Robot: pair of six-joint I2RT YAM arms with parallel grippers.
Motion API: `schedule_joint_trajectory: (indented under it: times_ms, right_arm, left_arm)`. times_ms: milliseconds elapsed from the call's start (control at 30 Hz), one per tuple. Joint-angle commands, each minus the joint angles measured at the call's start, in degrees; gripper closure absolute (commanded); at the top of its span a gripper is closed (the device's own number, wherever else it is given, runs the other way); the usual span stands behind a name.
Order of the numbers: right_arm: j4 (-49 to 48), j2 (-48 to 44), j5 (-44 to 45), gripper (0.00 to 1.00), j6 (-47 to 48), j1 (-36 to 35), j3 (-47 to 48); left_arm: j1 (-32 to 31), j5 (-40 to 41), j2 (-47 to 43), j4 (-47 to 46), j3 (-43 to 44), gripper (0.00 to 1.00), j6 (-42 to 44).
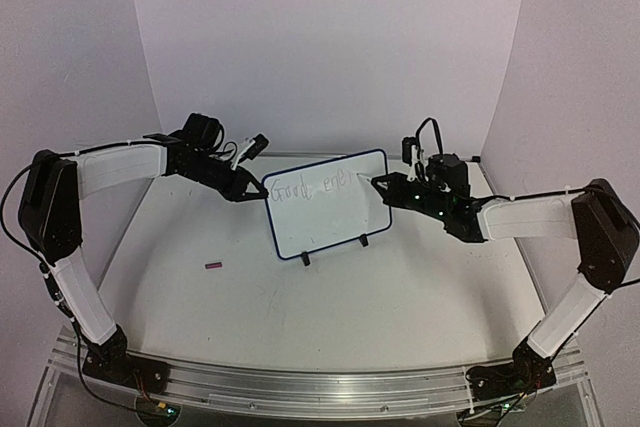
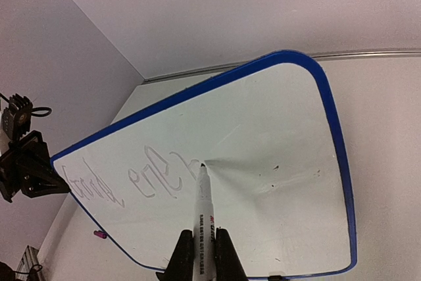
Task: Write a sentence on the whiteboard
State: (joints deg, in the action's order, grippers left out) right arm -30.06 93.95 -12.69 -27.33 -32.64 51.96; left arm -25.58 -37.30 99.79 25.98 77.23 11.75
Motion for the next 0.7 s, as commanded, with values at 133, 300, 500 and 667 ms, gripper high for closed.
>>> schedule_joint_trajectory:
  times_ms: [133, 300, 500, 667]
  right_arm:
    - [-2.72, -3.29, 2.09, 1.00, -0.78, 0.82, -2.09]
    - [-2.86, -1.93, 1.05, 1.00, -0.97, 1.14, -1.31]
    - [-3.07, -0.69, 0.00, 1.00, -1.23, 1.46, -0.28]
    - [-3.25, 0.28, -0.56, 1.00, -1.23, 1.69, 0.65]
  left_arm:
    - [-1.15, 5.31, 2.78, 4.52, -0.33, 1.00, 2.98]
    - [-1.14, 5.39, 2.78, 4.53, -0.33, 1.00, 2.94]
    - [-1.14, 5.33, 2.78, 4.52, -0.33, 1.00, 2.93]
    - [-1.14, 5.43, 2.78, 4.52, -0.33, 1.00, 3.06]
